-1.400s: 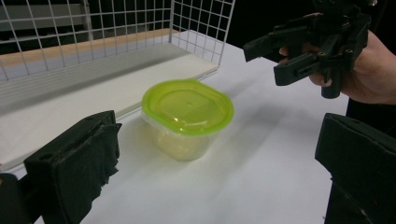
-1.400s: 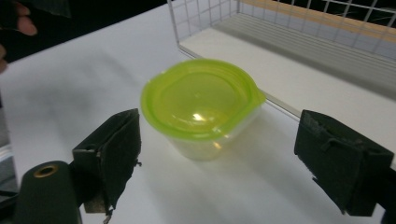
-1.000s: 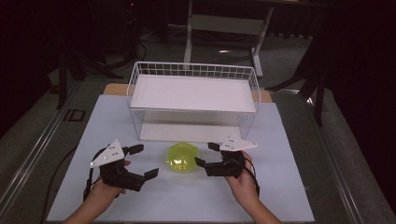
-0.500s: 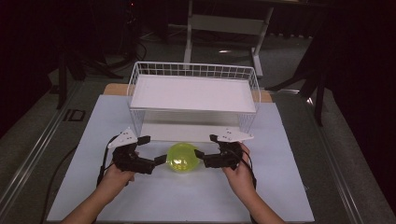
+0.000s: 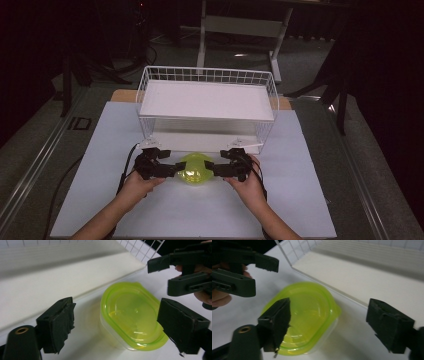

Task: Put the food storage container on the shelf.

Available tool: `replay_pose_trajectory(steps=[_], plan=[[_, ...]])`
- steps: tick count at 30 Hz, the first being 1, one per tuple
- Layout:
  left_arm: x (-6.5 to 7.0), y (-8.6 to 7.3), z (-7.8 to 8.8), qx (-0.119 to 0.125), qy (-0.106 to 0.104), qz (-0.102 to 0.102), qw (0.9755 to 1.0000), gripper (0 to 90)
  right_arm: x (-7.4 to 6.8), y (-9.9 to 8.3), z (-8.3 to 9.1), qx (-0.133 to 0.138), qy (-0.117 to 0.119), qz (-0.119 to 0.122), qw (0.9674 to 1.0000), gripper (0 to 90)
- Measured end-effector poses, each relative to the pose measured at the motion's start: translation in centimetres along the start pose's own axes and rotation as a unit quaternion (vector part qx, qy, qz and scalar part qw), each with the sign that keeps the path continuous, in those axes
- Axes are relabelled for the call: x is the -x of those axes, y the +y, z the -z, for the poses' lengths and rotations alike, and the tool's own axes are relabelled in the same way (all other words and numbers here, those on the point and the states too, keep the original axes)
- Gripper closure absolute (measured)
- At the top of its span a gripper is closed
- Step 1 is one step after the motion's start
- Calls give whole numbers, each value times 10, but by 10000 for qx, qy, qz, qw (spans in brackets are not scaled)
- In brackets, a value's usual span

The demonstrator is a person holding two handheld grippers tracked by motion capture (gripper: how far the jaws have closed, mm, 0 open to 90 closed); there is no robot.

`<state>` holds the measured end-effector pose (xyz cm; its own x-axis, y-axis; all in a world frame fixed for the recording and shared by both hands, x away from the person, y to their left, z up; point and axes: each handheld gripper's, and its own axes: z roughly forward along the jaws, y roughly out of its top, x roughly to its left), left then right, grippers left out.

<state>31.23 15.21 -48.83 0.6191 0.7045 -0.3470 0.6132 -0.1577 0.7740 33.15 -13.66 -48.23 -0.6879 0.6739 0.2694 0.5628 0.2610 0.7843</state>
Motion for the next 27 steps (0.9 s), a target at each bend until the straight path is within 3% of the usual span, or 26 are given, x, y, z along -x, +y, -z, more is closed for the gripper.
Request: replay_pose_trajectory(steps=[2, 3, 4, 7, 14, 18, 21, 25, 27], plan=[[-1, -2, -3, -107, 26, 73, 9999, 236, 0, -4, -1, -109, 31, -122, 9999, 287], [0, -5, -6, -214, 180, 106, 9996, 242, 1, -5, -2, -123, 46, -137, 9998, 304], [0, -5, -6, -214, 180, 106, 9996, 285, 1, -7, -3, -155, 32, -141, 9998, 312], [-3, -10, -8, -264, -11, 307, 9992, 369, 2, -10, -4, -209, 25, -192, 9996, 347], [-7, -13, -12, -521, -302, 410, 9973, 577, 4, -14, -9, -359, 180, -328, 9987, 416], [-6, -14, -11, -525, -336, 439, 9971, 633, 3, -14, -10, -406, 203, -301, 9985, 477], [-4, -15, -10, -473, -339, 296, 9979, 642, 2, -14, -8, -461, 186, -189, 9986, 542], [-2, -16, -10, -482, -375, 288, 9977, 649, -2, -14, -7, -515, 265, -160, 9982, 656], [1, -16, -9, -517, -353, 248, 9977, 657, -3, -14, -6, -519, 272, -146, 9982, 659]])
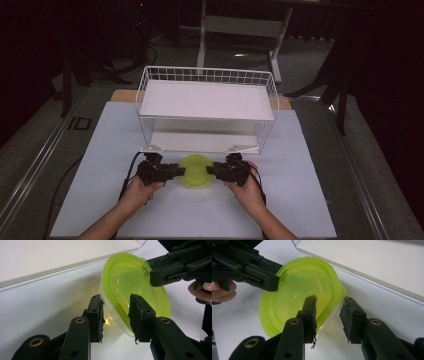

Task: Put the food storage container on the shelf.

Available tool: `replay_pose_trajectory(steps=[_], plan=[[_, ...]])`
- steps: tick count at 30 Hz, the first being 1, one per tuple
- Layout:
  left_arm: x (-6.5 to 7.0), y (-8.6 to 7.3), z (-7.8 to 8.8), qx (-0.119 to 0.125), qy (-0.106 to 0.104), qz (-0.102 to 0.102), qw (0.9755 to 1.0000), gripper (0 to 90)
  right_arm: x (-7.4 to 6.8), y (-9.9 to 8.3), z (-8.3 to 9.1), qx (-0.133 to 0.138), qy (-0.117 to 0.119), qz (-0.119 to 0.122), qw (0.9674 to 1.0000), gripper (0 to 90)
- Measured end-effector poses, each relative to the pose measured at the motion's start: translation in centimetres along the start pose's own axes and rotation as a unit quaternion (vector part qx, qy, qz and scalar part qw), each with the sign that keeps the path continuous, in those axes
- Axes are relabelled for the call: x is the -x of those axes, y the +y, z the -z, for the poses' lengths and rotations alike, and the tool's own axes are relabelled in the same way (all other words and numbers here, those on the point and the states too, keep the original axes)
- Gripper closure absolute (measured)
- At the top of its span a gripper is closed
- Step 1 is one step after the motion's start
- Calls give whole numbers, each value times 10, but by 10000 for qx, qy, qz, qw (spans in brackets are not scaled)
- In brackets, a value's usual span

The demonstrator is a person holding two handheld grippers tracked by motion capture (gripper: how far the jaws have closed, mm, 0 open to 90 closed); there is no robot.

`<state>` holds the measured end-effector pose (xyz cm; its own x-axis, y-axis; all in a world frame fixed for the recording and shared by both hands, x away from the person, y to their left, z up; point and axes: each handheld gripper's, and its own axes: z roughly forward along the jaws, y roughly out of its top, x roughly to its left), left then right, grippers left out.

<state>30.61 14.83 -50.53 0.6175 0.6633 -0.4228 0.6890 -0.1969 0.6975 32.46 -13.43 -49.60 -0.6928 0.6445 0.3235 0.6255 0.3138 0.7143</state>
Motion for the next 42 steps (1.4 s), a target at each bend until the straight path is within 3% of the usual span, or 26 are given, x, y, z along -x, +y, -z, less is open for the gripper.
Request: replay_pose_trajectory(steps=[7, 8, 10, 11, 13, 18, 20, 23, 26, 27, 30, 32, 38, 42], plan=[[10, -4, 4, -53, -70, -37, 10000, 701, -2, -4, 6, -32, 148, -154, 9998, 713], [11, -8, 4, 45, -119, -92, 9999, 705, -2, -6, 7, -28, 183, -180, 9997, 718], [9, -9, 5, 80, -166, -29, 9998, 724, -2, -7, 7, -1, 246, -234, 9994, 723], [9, -12, 5, 134, -196, 63, 9997, 731, -2, -10, 8, 53, 374, -399, 9985, 737], [10, -12, 5, 121, -175, 39, 9998, 736, -2, -11, 9, 65, 445, -474, 9979, 745], [16, -13, 7, 59, -38, 6, 10000, 749, -9, -11, 11, 12, 291, -385, 9988, 757], [18, -14, 9, 85, -69, 182, 9998, 770, -9, -11, 13, -17, 292, -533, 9981, 775], [24, -13, 11, 65, 86, 168, 9998, 808, -11, -12, 15, -29, 244, -770, 9967, 801], [26, -12, 13, 92, 89, 139, 9998, 809, -15, -12, 17, -8, 162, -694, 9975, 802], [27, -11, 13, 112, 98, 108, 9998, 808, -18, -9, 21, 62, 74, -571, 9983, 802], [32, -6, 16, 210, 257, -71, 9994, 807, -22, -6, 24, 137, -25, -431, 9990, 803], [37, 0, 20, 420, 388, -279, 9980, 807, -24, 1, 29, 250, -82, -300, 9992, 802], [39, 14, 24, 800, 467, -512, 9944, 809, -23, 18, 38, 467, -120, -221, 9986, 802], [36, 23, 19, 921, 540, -527, 9929, 808, -18, 26, 39, 552, -199, -242, 9980, 801]])
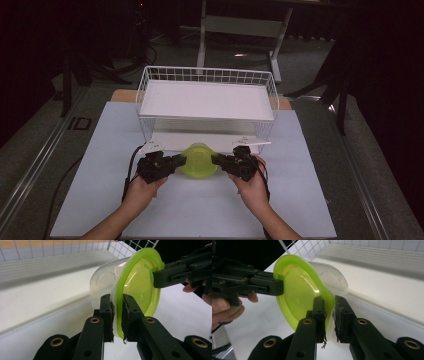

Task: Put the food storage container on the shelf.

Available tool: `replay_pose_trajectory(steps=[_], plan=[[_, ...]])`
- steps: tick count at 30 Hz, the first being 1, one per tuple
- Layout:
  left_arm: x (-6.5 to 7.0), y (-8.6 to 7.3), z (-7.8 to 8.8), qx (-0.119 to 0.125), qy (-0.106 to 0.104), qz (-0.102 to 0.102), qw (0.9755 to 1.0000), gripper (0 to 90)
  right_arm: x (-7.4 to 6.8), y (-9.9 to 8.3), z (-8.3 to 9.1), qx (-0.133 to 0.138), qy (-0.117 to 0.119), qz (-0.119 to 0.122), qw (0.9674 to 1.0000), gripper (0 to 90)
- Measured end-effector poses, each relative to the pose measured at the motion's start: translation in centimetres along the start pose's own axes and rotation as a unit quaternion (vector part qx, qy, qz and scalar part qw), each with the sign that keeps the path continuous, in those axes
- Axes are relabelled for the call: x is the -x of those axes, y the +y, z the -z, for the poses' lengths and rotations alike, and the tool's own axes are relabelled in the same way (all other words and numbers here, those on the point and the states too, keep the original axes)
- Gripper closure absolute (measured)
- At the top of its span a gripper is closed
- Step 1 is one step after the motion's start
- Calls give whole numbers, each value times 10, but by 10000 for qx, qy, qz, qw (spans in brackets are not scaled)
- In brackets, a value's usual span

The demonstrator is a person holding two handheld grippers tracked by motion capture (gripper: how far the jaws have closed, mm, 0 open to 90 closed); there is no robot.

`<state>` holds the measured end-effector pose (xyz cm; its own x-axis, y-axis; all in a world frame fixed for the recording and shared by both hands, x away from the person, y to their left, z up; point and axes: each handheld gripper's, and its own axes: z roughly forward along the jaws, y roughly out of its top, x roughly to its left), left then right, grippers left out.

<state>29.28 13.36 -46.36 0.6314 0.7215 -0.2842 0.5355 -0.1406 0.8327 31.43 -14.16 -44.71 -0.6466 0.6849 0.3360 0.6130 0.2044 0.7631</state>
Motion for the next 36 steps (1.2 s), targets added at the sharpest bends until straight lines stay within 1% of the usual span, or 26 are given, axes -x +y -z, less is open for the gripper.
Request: replay_pose_trajectory(steps=[2, 4, 5, 6, 7, 8, 9, 10, 13, 15, 16, 18, 22, 23, 25, 26, 28, 29, 30, 36], plan=[[-1, 1, -2, 27, 6, -7, 10000, 808, 1, 2, 0, 27, -30, 2, 10000, 801], [-3, 2, -7, 105, 36, -59, 9999, 807, 6, 4, -2, 52, -71, -77, 9999, 800], [-5, 2, -9, 106, 38, -77, 9999, 807, 6, 4, -2, 52, -71, -77, 9999, 800], [-8, 1, -16, 104, 55, -53, 9999, 806, 12, 5, -6, 8, -63, -135, 9999, 800], [-8, 1, -16, 104, 55, -53, 9999, 806, 15, 5, -8, -24, -63, -159, 9999, 800], [-11, 0, -22, 70, 66, 8, 10000, 806, 18, 4, -11, -36, -71, -180, 9998, 800], [-13, 0, -25, 58, 74, 39, 9999, 806, 21, 4, -12, -61, -97, -230, 9997, 800], [-13, 0, -25, 58, 74, 39, 9999, 806, 21, 4, -12, -61, -97, -230, 9997, 800], [-19, -1, -36, 45, 76, 97, 9999, 805, 28, 4, -19, -104, -179, -262, 9994, 801], [-21, -1, -40, 52, 100, 99, 9999, 804, 31, 4, -21, -106, -233, -286, 9993, 800], [-22, -1, -42, 54, 115, 121, 9998, 804, 32, 5, -22, -103, -251, -274, 9993, 801], [-24, 0, -45, 17, 137, 106, 9998, 803, 34, 6, -24, -115, -244, -334, 9991, 801], [-27, 2, -49, -21, 173, 111, 9998, 803, 40, 7, -29, -160, -258, -344, 9989, 801], [-28, 2, -51, -23, 218, 89, 9997, 803, 41, 7, -31, -169, -263, -339, 9989, 801], [-30, 0, -54, -52, 214, 127, 9997, 802, 43, 7, -33, -188, -299, -340, 9988, 800], [-30, 0, -54, -52, 214, 127, 9997, 802, 44, 7, -33, -223, -297, -383, 9986, 800], [-30, -1, -56, -23, 224, 113, 9997, 802, 45, 7, -35, -228, -324, -352, 9986, 800], [-31, -1, -57, -15, 208, 148, 9997, 802, 45, 7, -35, -216, -331, -343, 9986, 800], [-32, -1, -58, -5, 207, 141, 9997, 802, 45, 7, -35, -216, -331, -343, 9986, 800], [-36, -1, -65, -40, 243, 176, 9995, 802, 50, 8, -40, -251, -458, -295, 9982, 798]])
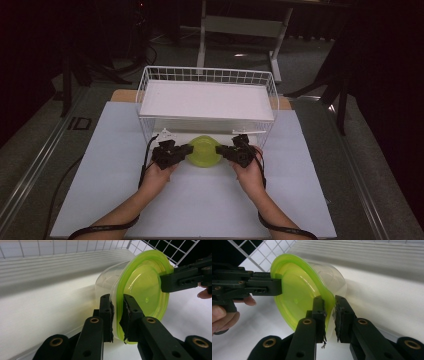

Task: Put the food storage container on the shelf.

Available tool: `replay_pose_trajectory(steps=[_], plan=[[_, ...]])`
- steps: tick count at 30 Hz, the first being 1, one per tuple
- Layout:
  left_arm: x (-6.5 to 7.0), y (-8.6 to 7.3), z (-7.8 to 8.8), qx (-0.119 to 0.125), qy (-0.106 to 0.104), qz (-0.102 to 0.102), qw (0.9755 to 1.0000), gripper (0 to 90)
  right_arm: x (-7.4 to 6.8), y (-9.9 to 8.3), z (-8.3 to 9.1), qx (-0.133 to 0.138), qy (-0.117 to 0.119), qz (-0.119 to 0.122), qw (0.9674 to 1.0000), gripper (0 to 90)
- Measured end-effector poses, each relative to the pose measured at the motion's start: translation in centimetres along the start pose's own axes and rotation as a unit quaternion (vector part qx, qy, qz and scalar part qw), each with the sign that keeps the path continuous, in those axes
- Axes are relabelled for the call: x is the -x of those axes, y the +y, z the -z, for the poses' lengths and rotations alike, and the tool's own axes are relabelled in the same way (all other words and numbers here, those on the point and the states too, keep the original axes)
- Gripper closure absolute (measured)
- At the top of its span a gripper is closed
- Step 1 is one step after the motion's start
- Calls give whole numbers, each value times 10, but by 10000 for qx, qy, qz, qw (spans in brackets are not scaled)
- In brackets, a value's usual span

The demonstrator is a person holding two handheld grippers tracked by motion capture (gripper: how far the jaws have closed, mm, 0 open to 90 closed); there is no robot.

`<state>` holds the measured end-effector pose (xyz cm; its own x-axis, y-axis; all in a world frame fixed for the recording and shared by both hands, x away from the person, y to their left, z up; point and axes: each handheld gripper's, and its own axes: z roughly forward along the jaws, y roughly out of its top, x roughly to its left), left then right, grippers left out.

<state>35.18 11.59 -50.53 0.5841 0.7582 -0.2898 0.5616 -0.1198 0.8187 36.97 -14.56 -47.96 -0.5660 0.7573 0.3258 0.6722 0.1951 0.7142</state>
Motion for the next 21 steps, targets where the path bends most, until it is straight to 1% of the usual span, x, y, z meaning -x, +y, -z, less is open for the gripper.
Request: replay_pose_trajectory(steps=[1, 5, 9, 11, 12, 13, 16, 17, 18, 19, 20, 21], plan=[[-2, 0, -1, 30, -48, 18, 10000, 802, 1, 0, -2, 4, -19, -5, 10000, 799], [-2, 2, -2, 60, -68, 11, 10000, 797, 4, 3, -3, 51, -25, -50, 10000, 797], [-5, 3, -3, 99, -187, 70, 9998, 797, 7, 3, -4, 91, 4, -72, 9999, 795], [-6, 4, -5, 134, -222, 83, 9996, 792, 9, 3, -5, 166, 8, -100, 9998, 790], [-6, 4, -5, 134, -222, 83, 9996, 790, 9, 4, -5, 194, -12, -92, 9998, 788], [-8, 5, -5, 144, -228, 28, 9996, 786, 9, 4, -6, 230, -28, -94, 9997, 786], [-8, 7, -6, 202, -160, -80, 9996, 769, 9, 4, -7, 335, -99, -10, 9994, 769], [-8, 7, -6, 202, -160, -80, 9996, 763, 9, 4, -7, 335, -99, -10, 9994, 769], [-8, 8, -7, 238, -120, -117, 9996, 757, 8, 4, -8, 395, -195, 122, 9990, 756], [-8, 9, -8, 274, -61, -192, 9994, 751, 7, 4, -8, 422, -251, 188, 9986, 747], [-9, 10, -9, 346, -12, -133, 9993, 749, 7, 4, -9, 444, -301, 263, 9982, 741], [-9, 10, -9, 346, -12, -133, 9993, 747, 7, 4, -9, 444, -301, 263, 9982, 741]])
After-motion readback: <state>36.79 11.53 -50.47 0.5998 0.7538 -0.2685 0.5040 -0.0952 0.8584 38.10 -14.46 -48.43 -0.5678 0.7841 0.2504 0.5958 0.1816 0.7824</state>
